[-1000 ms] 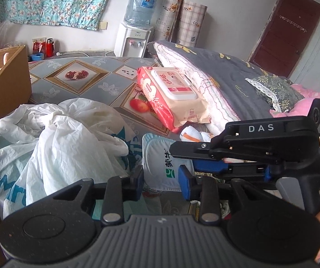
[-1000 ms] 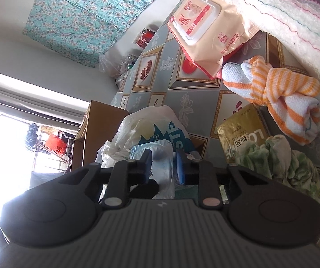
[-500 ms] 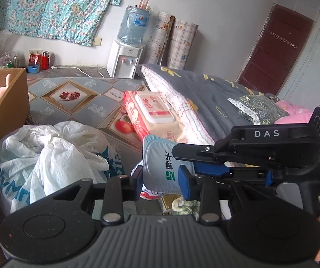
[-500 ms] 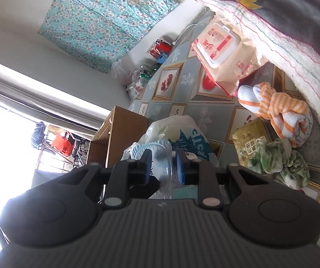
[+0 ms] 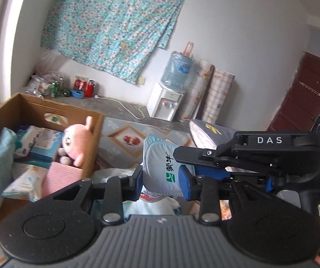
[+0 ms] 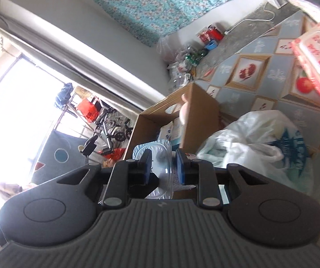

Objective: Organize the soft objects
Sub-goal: 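Lift the yogurt cup with both grippers and carry it into the box, then open both grippers to drop the cup in the box and withdraw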

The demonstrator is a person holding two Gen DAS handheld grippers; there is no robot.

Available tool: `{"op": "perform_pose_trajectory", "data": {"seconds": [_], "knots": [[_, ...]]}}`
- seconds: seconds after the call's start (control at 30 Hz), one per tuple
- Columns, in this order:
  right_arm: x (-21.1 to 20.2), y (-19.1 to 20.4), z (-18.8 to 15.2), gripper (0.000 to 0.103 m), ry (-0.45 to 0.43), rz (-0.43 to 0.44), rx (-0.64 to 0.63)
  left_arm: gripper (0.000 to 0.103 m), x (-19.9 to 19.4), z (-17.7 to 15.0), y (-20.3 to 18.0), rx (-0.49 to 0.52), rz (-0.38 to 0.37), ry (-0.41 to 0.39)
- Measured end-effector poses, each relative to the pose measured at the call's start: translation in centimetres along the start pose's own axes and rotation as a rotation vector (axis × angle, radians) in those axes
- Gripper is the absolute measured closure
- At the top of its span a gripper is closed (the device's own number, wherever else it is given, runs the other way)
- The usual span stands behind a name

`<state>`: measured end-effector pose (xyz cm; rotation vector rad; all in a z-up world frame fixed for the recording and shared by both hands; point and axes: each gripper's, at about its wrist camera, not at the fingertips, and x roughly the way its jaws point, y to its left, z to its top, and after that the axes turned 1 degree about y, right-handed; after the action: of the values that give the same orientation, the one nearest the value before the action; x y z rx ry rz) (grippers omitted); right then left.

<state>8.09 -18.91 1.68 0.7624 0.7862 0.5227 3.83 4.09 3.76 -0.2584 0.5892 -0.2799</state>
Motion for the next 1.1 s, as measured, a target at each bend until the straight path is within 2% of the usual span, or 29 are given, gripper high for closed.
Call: {"op": "perform_pose_trajectory", "data": {"seconds": [0.13,0.3,0.5,0.63,0.83,1.1], "knots": [[6.5,4.5,-0.3,0.081,0.122,0.051,-0.038,0.069,-2.2,1.7,4.8,-0.062,0.127,-0.020],[15.1,8.3,-1.6,0.081,0.298,0.096,-0.028,0.069,-4.2,2.9,11.7,-0.152,0.275,0.006],[23.8,10.1,-4.6,0.081,0.499,0.063,0.022,0.070,-3.9,2.2,19.5,-0.283,0.364,0.107],[27.4,9.8,-6.1,0.080,0.594,0.027,0.054,0.070,-3.6,0.8,22.8,-0.343,0.393,0.161],[31.0,8.4,-7.8,0.080,0.680,-0.035,0.077,0.070,-2.5,-1.1,25.1,-0.372,0.422,0.230],[32.7,8.2,-9.0,0.080,0.687,-0.060,0.062,0.069,-1.9,-1.2,25.6,-0.324,0.438,0.236]]}}
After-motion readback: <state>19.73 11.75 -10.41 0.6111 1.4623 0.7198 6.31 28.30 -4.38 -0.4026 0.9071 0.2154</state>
